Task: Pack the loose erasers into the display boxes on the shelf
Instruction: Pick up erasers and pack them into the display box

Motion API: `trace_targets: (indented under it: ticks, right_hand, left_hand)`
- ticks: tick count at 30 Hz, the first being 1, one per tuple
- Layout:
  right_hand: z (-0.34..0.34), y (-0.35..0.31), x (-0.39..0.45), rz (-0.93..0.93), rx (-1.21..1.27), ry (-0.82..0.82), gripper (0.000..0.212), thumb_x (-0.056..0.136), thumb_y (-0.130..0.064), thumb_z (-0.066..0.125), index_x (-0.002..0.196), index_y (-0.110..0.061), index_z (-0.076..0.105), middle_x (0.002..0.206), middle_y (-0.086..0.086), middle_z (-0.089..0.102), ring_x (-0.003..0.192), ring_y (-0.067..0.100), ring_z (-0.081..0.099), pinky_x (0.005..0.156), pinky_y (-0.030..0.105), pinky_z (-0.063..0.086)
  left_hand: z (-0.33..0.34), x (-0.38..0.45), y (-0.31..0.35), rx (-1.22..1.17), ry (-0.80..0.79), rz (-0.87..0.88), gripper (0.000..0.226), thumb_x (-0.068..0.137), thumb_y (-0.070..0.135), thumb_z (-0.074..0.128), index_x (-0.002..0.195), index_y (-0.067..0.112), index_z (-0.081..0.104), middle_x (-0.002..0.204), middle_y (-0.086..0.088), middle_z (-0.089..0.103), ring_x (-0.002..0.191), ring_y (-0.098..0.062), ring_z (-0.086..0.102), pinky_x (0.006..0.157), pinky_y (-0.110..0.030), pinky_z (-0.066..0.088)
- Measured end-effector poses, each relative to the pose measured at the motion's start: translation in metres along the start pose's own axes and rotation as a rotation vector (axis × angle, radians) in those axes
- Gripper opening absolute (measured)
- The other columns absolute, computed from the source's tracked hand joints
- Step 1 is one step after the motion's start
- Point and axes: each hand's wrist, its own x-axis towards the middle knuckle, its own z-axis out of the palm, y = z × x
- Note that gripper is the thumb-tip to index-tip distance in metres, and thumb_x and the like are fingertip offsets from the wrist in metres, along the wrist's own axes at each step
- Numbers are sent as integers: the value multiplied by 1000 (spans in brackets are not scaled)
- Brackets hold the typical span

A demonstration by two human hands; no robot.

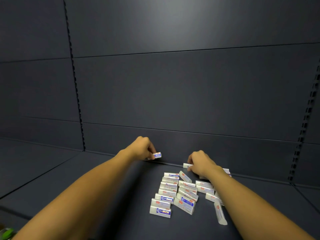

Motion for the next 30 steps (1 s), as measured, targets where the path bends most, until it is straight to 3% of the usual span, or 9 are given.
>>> trace_targets:
  ticks: [4,15,20,30]
  right_hand:
    - [4,-9,-4,36,-48,12,9,92,-21,71,99,-17,69,104,6,67,91,24,64,82,36,56]
    - [-50,-12,-40,99,-46,224,10,89,-29,73,99,-26,72,102,2,68,89,24,63,71,31,46]
    - [-69,6,-74,187,-25,279,10,91,-29,73,100,-25,72,100,1,69,86,20,63,74,33,53]
    - [-97,55,-169,402,-119,306,13,87,-29,75,99,-24,74,100,2,69,89,24,65,77,34,54]
  left_hand:
    - [-12,-10,-5,-38,21,-33,18,81,18,82,99,19,82,92,1,78,86,-7,66,77,-18,45]
    - [-26,-8,33,-36,50,47,15,83,19,80,98,20,81,88,2,77,83,-11,69,82,-32,58]
    - [-16,0,76,-10,40,137,15,84,21,78,98,20,81,86,-1,73,80,-21,70,79,-42,61]
    - [34,-5,173,-34,-1,318,15,87,16,76,101,11,78,94,-2,70,87,-22,67,77,-36,58]
